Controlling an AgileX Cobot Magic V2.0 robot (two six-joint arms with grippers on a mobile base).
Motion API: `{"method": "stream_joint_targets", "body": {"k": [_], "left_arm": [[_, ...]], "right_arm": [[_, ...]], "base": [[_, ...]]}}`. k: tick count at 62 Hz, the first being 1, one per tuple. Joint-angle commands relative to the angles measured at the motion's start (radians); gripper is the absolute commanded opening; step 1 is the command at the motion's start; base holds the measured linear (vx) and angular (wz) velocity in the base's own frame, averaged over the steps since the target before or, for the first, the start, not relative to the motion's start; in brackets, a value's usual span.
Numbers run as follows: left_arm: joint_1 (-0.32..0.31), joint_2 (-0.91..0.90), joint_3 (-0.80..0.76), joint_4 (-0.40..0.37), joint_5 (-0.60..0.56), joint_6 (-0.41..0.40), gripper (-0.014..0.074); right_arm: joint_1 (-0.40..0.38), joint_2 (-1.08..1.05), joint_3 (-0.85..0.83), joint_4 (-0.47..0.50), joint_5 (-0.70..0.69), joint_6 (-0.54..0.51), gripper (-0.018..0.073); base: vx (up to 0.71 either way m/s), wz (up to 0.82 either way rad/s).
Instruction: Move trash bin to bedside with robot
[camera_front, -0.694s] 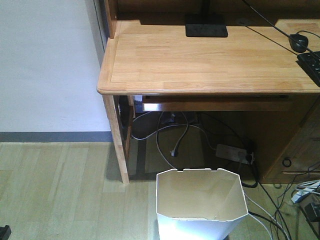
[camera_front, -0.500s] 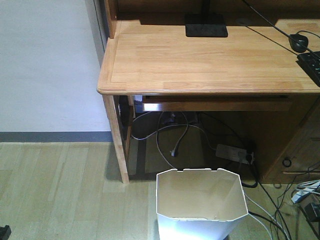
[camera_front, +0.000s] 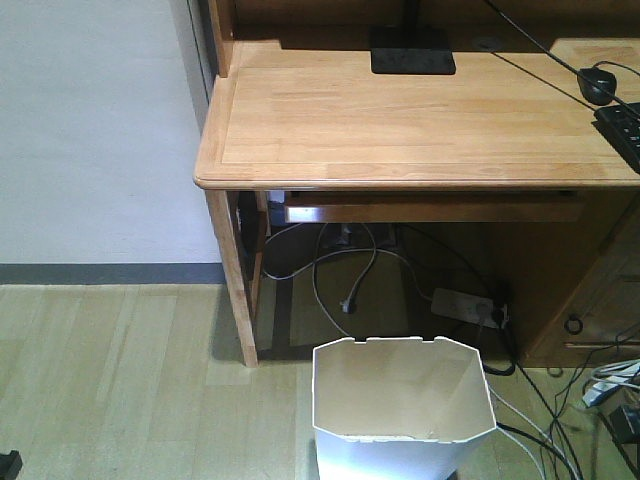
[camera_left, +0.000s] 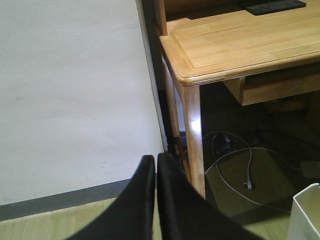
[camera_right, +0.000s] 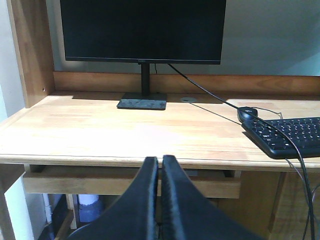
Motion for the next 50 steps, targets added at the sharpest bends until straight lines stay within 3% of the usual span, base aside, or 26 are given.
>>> {"method": "stream_joint_targets", "body": {"k": [1,22,34,50], "left_arm": [[0.0,-0.02,0.018,0.0,-0.069,-0.005,-0.0007],[0.0,-0.02,0.018,0.0,-0.069,-0.005,-0.0007],[0.0,-0.02,0.018,0.0,-0.069,-0.005,-0.0007],[0.0,-0.02,0.018,0.0,-0.069,-0.005,-0.0007]], "right_arm": [[-0.003,-0.009,0.008,-0.007,-0.077,0.0,0.0],[-0.004,-0.008,-0.01,-0.007,-0.208,0.002,0.0],[-0.004,0.109,-0.135,0.004,-0.173,0.008,0.0],[-0.004,0.449,-0.365,0.048,-0.038,0.009,0.0]], "base": [[0.0,0.0],[0.0,0.0],[0.0,0.0],[0.0,0.0]]}}
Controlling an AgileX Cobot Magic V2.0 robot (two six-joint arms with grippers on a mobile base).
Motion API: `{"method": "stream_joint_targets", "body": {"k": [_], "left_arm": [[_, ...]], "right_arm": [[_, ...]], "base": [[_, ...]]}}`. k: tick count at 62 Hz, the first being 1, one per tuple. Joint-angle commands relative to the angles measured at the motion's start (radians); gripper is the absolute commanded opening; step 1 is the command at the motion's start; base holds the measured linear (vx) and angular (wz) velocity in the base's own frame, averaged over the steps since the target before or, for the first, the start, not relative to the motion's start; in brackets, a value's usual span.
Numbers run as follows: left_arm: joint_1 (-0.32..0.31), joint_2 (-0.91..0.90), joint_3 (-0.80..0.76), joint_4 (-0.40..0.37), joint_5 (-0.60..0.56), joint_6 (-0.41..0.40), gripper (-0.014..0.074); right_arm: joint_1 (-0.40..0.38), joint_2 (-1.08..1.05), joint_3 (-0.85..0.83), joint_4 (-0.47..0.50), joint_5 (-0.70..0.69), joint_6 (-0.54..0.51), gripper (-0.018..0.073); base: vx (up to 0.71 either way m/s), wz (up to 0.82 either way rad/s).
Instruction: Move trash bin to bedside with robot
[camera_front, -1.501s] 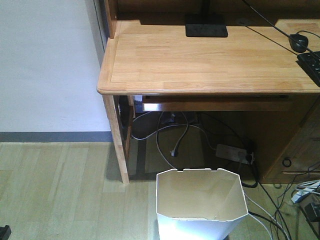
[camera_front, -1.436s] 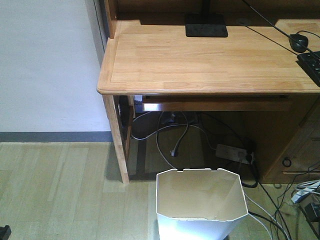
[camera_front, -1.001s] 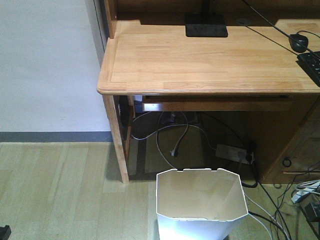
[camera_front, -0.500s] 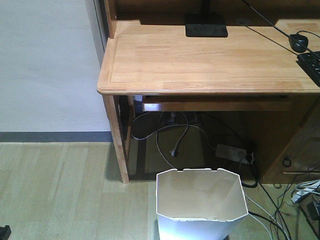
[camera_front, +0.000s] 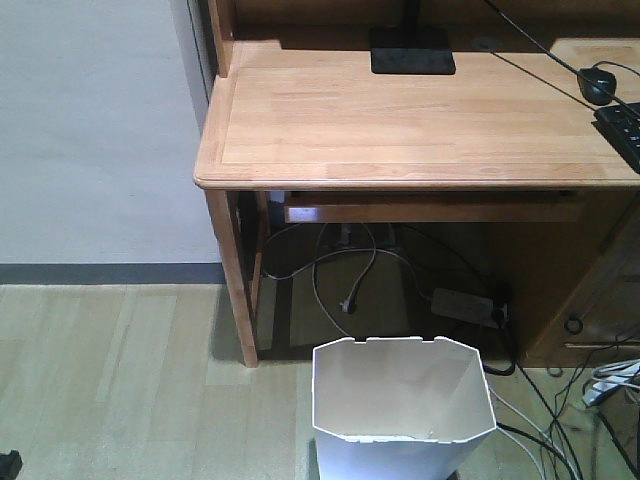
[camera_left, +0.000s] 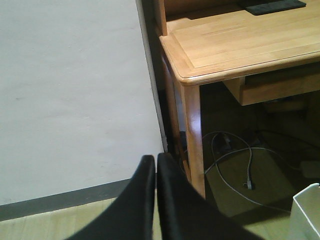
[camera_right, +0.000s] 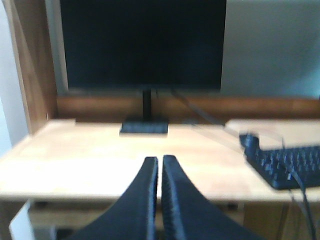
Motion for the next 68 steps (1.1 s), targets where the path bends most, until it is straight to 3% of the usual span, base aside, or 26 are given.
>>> {"method": "stream_joint_targets", "body": {"k": [1,29,38,48,61,68], "left_arm": [[0.0,-0.02,0.018,0.0,-0.069,-0.005,-0.0007],[0.0,-0.02,0.018,0.0,-0.069,-0.005,-0.0007],[0.0,-0.02,0.018,0.0,-0.069,-0.005,-0.0007],[0.0,-0.02,0.018,0.0,-0.069,-0.005,-0.0007],[0.0,-0.02,0.018,0.0,-0.069,-0.005,-0.0007],[0.0,-0.02,0.018,0.0,-0.069,-0.005,-0.0007]], "right_arm": [[-0.004,0.126,-0.103,0.03,0.014,0.003,0.0],[-0.004,0.282,-0.147,-0.013,0.1,-0.03,0.0003],[-0.004,0.282,-0.147,-0.02,0.099,-0.03,0.0051],[-0.004,0.282,-0.147,-0.02,0.108,-0.028,0.0222],[-0.004,0.282,-0.147,-0.012,0.116,-0.028,0.055],[-0.004,0.282,-0.147,-0.012,0.116,-0.029,0.0652]], "base": [[0.0,0.0],[0.0,0.0],[0.0,0.0],[0.0,0.0],[0.0,0.0],[0.0,0.0]]}}
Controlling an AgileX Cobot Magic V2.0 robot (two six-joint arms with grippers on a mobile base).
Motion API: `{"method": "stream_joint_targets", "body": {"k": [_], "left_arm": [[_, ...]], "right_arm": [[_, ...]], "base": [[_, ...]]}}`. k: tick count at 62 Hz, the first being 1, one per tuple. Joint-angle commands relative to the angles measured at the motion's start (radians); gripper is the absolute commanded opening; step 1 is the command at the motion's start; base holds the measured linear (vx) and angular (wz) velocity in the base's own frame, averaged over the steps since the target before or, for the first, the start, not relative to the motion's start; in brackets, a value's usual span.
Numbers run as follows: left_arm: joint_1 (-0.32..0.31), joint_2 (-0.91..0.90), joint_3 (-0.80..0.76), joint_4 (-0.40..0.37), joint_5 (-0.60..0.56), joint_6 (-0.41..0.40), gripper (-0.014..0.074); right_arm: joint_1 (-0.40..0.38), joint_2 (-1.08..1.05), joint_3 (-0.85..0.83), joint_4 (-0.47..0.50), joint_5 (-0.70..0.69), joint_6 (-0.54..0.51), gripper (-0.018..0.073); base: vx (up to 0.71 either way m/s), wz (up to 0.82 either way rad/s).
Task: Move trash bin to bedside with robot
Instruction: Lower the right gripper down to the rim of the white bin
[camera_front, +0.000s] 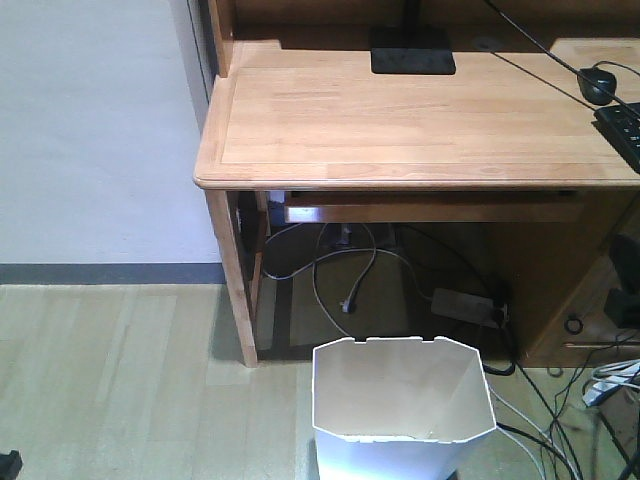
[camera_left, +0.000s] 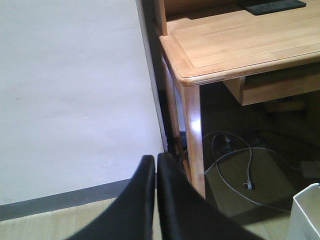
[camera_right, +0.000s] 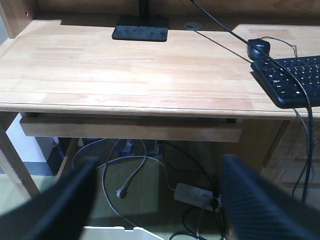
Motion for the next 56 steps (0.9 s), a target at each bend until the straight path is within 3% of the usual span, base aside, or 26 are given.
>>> {"method": "stream_joint_targets", "body": {"k": [1,12,21,33,56], "left_arm": [[0.0,-0.02,0.018,0.0,-0.069,-0.005,-0.0007],[0.0,-0.02,0.018,0.0,-0.069,-0.005,-0.0007],[0.0,-0.02,0.018,0.0,-0.069,-0.005,-0.0007],[0.0,-0.02,0.018,0.0,-0.069,-0.005,-0.0007],[0.0,-0.02,0.018,0.0,-0.069,-0.005,-0.0007]], "right_arm": [[-0.004,0.006,-0.034,-0.003,-0.065,-0.01,0.0664],[-0.004,0.006,-0.038,0.042,-0.054,0.013,0.0671],[-0.004,0.045,-0.096,0.066,0.053,0.013,0.064],[-0.004,0.191,-0.22,0.07,0.174,0.011,0.0611],[-0.004,0.551,-0.327,0.111,0.222,-0.047,0.0602]], "base": [[0.0,0.0],[0.0,0.0],[0.0,0.0],[0.0,0.0],[0.0,0.0]]}}
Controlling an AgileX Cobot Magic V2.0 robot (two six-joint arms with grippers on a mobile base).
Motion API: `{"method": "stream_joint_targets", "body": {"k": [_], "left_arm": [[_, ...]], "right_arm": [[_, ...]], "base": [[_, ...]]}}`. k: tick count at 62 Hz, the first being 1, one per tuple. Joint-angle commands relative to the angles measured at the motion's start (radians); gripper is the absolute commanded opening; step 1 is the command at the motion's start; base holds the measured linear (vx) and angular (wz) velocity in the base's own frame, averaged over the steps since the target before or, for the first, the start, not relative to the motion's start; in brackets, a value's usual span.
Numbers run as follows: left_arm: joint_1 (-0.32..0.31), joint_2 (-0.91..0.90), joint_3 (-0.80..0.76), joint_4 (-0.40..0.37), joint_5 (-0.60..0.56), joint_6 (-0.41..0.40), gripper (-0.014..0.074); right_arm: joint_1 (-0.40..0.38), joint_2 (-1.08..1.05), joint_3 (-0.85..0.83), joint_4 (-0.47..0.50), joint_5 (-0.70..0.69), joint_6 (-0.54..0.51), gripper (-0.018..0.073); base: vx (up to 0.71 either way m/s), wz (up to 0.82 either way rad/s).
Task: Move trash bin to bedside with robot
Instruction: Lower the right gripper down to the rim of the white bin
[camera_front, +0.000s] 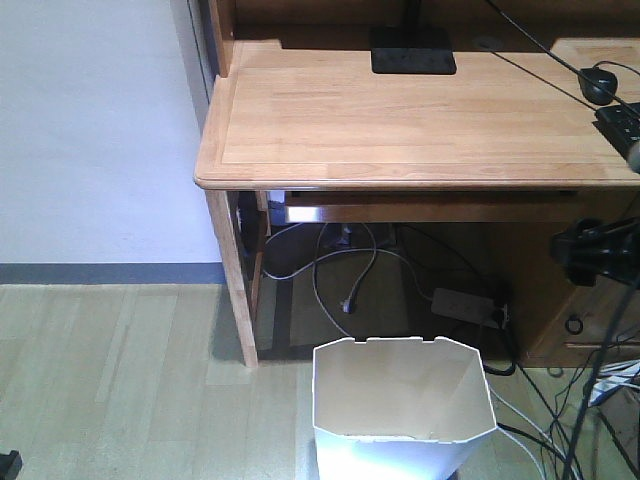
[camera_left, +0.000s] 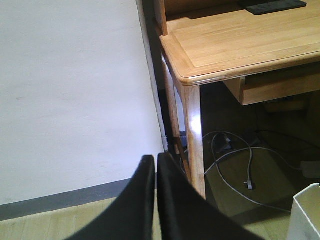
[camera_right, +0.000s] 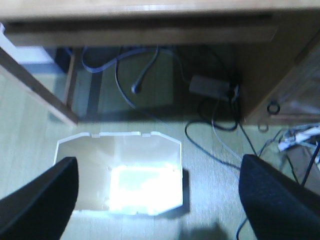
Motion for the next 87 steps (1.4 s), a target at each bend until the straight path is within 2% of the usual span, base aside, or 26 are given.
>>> {"method": "stream_joint_targets", "body": {"k": [1,16,41,53,65,74,87], "left_arm": [[0.0,-0.02,0.018,0.0,-0.069,-0.005,-0.0007],[0.0,-0.02,0.018,0.0,-0.069,-0.005,-0.0007],[0.0,-0.02,0.018,0.0,-0.069,-0.005,-0.0007],[0.0,-0.02,0.018,0.0,-0.069,-0.005,-0.0007],[0.0,-0.02,0.018,0.0,-0.069,-0.005,-0.0007],[0.0,-0.02,0.018,0.0,-0.069,-0.005,-0.0007],[0.0,-0.02,0.018,0.0,-0.069,-0.005,-0.0007]], "right_arm": [[-0.004,0.084,-0.048,0.023,-0.047,-0.036,0.0601],[-0.005,0.331,-0.085,0.149,-0.087,-0.198,0.0594],[-0.006,0.713,-0.088,0.171,-0.295,-0.304,0.0594],[-0.089,0.89,-0.167,0.186,-0.276,-0.319,0.0594],[-0.144,1.047,-0.248,0.201,-0.263,-0.401,0.0594],[-0.144,1.154,-0.302,0.277,-0.292,-0.485,0.0594],[-0.144,1.308,-0.424,0.46,-0.282,-0.713,0.0594]], "base": [[0.0,0.0],[0.0,0.0],[0.0,0.0],[0.0,0.0],[0.0,0.0],[0.0,0.0],[0.0,0.0]]}}
